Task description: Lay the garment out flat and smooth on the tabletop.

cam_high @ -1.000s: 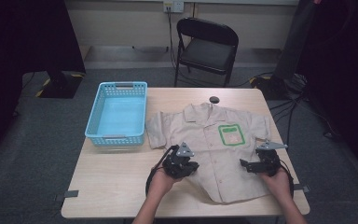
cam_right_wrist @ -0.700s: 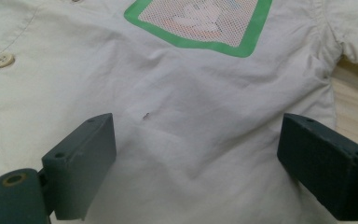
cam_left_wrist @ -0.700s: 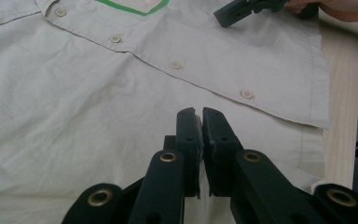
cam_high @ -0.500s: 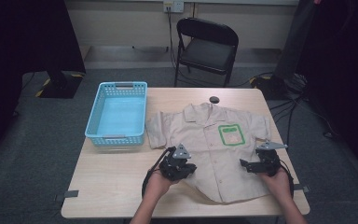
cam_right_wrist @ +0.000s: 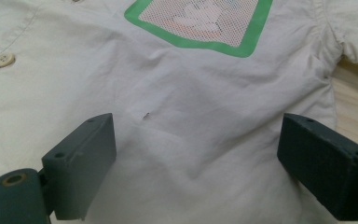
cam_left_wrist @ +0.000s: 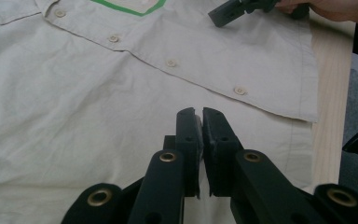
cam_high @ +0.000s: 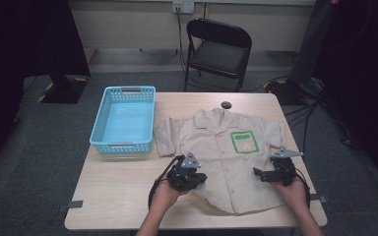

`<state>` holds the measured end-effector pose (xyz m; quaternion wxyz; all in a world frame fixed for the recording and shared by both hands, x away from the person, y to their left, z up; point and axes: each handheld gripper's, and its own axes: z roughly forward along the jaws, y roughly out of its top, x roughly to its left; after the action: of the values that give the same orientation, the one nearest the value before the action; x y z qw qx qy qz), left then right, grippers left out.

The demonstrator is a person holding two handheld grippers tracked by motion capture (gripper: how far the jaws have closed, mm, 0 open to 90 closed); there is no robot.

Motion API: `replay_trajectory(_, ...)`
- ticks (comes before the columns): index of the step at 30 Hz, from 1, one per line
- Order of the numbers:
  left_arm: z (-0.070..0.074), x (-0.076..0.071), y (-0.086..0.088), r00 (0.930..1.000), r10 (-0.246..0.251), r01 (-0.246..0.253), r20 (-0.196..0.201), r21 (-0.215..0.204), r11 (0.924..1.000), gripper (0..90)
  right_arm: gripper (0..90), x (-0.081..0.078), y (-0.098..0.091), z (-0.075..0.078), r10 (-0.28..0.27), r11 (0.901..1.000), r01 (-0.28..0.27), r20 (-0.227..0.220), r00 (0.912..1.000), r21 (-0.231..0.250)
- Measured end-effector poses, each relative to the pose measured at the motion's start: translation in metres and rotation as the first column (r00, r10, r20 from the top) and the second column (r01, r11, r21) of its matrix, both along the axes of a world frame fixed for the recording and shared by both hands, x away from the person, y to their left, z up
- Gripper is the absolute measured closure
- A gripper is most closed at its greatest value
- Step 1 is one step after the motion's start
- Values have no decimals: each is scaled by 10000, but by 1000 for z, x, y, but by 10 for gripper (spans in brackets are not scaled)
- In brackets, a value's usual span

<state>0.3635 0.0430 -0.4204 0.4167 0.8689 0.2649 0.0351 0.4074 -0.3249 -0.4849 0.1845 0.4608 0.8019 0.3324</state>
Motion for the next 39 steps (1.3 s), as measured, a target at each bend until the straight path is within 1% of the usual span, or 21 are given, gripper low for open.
replay_trajectory(13, 1, -7, 4, 10000, -39, 39, -6, 29, 10000, 852, 105, 0, 0, 0, 3, 10000, -3, -2, 10000, 0)
replay_trajectory(15, 2, -8, 5, 10000, -35, 35, -32, -29, 10000, 850, 105, 0, 0, 0, 5, 10000, -5, -3, 10000, -1)
replay_trajectory(23, 3, -11, 10, 9999, -59, 60, -105, 29, 10000, 843, 105, 0, 0, 0, 7, 10000, -7, -4, 10000, -1)
replay_trajectory(31, 1, -13, 21, 9997, 10, -13, -234, -134, 9999, 840, 105, 0, 0, 0, 9, 10000, -9, -2, 10000, 1)
replay_trajectory(35, -2, -17, 24, 9995, 32, -39, -308, -205, 9998, 831, 105, 0, 0, 0, 10, 10000, -10, -3, 10000, 2)
replay_trajectory(38, -2, -20, 24, 9997, -28, 29, -257, 53, 10000, 828, 105, 0, 0, 0, 9, 10000, -9, -3, 10000, 0)
replay_trajectory(39, -3, -20, 25, 9996, -18, 19, -274, 42, 10000, 828, 105, 0, 0, 0, 9, 10000, -9, -3, 10000, -1)
